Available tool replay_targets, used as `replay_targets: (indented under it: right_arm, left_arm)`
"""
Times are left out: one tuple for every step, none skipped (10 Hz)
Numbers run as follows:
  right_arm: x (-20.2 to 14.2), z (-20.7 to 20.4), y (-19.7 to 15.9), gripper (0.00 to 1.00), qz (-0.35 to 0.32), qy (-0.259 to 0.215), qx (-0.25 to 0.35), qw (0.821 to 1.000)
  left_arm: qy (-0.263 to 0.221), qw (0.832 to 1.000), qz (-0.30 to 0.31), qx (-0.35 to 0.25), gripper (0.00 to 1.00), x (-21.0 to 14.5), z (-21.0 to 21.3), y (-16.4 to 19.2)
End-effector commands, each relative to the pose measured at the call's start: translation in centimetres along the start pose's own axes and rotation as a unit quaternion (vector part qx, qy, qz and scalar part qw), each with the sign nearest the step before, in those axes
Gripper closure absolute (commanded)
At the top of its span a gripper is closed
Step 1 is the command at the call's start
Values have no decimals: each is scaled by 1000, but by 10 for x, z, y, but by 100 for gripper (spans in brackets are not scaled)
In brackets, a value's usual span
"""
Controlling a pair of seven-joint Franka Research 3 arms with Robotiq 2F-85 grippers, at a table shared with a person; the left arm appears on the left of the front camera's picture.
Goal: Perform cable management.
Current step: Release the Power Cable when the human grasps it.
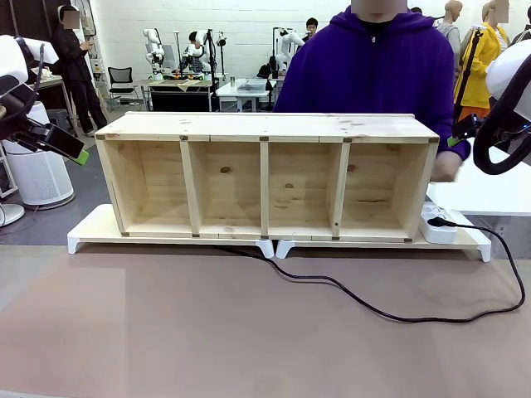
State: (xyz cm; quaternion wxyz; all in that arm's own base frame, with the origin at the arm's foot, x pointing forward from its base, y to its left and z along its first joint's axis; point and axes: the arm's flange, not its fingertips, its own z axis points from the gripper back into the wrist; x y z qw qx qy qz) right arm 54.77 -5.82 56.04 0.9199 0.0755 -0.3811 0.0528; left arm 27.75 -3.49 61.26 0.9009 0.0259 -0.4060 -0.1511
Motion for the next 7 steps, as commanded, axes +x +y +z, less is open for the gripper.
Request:
replay_targets:
  right_arm:
    - [0, 0, -2, 0, -3, 1, 0, 1000]
    - [0, 0, -2, 0, -3, 1, 0, 1000]
    - [0, 0, -2, 0, -3, 1, 0, 1000]
    - [0, 0, -2, 0, -3, 1, 0, 1000]
    - [0, 0, -2, 0, -3, 1, 0, 1000]
    - [0, 0, -2, 0, -3, 1, 0, 1000]
    - [0, 0, -2, 0, -3, 1, 0, 1000]
  left_arm:
    - [-3, 1000, 6, -1, 0, 1, 0, 0]
    - [-3, 1000, 6, -1, 0, 1, 0, 0]
    - [-3, 1000, 6, -1, 0, 1, 0, 0]
    - [-3, 1000, 6, -1, 0, 1, 0, 0]
    - [-3, 1000, 6, -1, 0, 1, 0, 0]
    - [-3, 1000, 6, -1, 0, 1, 0, 0]
    - [-3, 1000, 6, -1, 0, 1, 0, 0]
